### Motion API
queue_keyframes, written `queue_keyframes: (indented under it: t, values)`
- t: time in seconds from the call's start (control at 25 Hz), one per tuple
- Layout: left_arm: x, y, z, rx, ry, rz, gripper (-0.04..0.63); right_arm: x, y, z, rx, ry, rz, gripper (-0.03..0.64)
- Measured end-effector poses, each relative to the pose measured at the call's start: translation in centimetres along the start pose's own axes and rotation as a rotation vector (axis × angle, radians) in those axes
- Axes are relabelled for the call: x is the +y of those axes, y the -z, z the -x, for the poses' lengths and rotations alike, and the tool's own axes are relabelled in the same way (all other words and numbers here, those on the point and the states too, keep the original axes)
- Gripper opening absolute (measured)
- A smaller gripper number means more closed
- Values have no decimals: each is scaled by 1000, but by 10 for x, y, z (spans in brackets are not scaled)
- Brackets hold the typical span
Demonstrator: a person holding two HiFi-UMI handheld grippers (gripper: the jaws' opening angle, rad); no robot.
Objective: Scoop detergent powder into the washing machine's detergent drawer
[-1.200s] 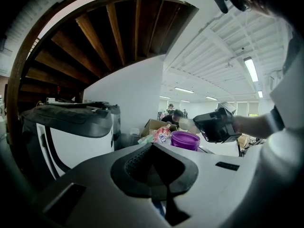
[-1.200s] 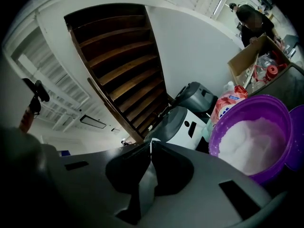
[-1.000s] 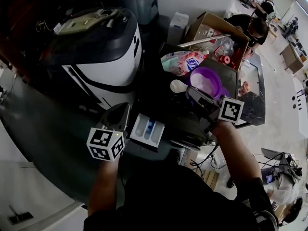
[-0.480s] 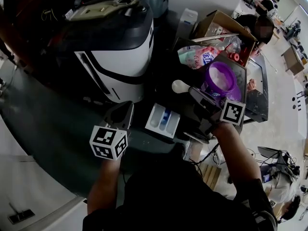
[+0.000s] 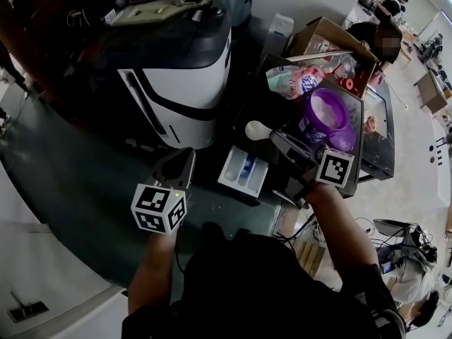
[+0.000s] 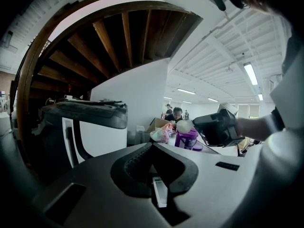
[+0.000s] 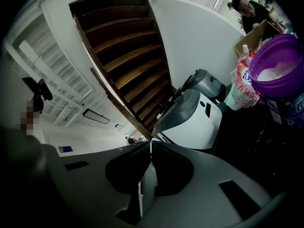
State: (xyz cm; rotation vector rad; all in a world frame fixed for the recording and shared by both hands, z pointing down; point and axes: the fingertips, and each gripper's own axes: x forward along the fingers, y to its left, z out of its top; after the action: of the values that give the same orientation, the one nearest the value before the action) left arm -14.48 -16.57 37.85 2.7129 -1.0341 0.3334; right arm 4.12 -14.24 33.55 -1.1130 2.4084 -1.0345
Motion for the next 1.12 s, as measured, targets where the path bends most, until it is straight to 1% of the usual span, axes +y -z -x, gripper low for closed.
queue_keyframes:
  t: [0.16, 0.32, 0.48, 0.72, 0.96, 1.12]
  values:
    - [-14, -2, -1, -1, -23, 3, 8, 2, 1, 9, 6, -20, 7, 21]
    - [-36, 1, -8, 10, -36, 3, 8, -3, 8, 27, 10, -28, -12, 21]
    - [-59, 3, -13, 14, -56, 8, 8, -8, 14, 45, 31, -37, -9, 20]
    - [-86, 14, -5, 31, -115, 10, 8, -12, 24, 65, 39, -59, 8, 20]
    - [-95, 22, 1, 34, -146, 26, 8, -9, 42, 65, 68, -64, 30, 20]
    - [-89, 32, 0, 46, -154, 41, 8, -10, 52, 58, 56, -56, 25, 20]
